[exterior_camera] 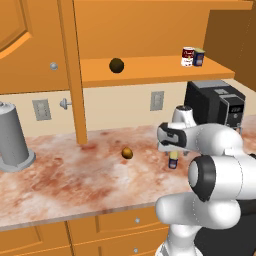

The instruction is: Pick the cans from the counter and place them in their designated side in the cabinet.

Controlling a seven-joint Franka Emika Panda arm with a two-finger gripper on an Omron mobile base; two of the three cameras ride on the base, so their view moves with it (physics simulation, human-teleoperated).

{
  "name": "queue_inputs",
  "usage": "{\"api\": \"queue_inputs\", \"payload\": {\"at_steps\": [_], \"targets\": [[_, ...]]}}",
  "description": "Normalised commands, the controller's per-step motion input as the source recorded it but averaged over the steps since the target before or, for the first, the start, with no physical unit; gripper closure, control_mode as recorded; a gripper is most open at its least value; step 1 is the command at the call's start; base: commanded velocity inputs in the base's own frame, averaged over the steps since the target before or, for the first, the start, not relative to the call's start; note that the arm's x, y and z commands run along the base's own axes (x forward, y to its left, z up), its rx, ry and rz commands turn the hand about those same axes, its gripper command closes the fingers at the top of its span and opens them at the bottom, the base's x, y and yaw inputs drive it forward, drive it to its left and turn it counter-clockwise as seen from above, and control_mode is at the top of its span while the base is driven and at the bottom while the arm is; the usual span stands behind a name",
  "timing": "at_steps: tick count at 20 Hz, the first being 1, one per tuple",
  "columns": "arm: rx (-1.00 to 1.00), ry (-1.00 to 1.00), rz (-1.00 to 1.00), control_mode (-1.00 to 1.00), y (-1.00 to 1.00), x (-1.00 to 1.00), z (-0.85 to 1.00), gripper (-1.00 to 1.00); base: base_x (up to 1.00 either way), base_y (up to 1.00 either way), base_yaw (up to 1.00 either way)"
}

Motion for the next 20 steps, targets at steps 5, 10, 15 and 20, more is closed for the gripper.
{"api": "queue_inputs", "payload": {"at_steps": [5,10,15,20], "targets": [[0.0,0.01,0.0,-1.0,0.0,0.0,-0.19,-1.0,0.0,0.0,0.0],[0.0,0.01,0.0,-1.0,0.0,0.09,-0.19,-1.0,0.0,0.0,0.0],[0.0,0.01,0.0,-1.0,0.0,0.16,-0.17,-1.0,0.0,0.0,0.0],[0.0,0.01,0.0,-1.0,0.0,0.15,-0.15,-1.0,0.0,0.0,0.0]]}}
